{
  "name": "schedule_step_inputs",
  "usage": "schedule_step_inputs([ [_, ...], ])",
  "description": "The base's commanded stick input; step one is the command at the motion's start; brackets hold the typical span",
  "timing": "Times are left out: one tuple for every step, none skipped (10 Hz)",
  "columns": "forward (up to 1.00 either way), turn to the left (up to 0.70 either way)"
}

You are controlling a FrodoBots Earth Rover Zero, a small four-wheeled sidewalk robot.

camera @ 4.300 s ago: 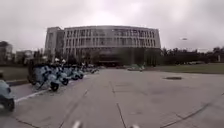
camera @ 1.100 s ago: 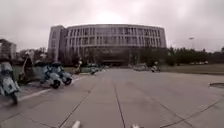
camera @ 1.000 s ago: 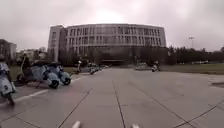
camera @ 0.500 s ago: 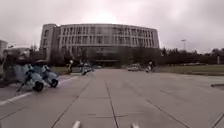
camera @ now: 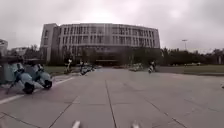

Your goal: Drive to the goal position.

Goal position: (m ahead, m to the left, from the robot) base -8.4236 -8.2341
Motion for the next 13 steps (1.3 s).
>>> schedule_step_inputs([
  [0.7,0.0],
  [0.7,0.02],
  [0.7,0.16],
  [0.7,0.29],
  [0.7,0.1],
  [0.7,0.02],
  [0.7,0.0],
  [0.7,0.0],
  [0.7,0.0],
  [0.7,0.0],
  [0.7,0.0],
  [0.7,0.0],
  [0.7,0.0],
])
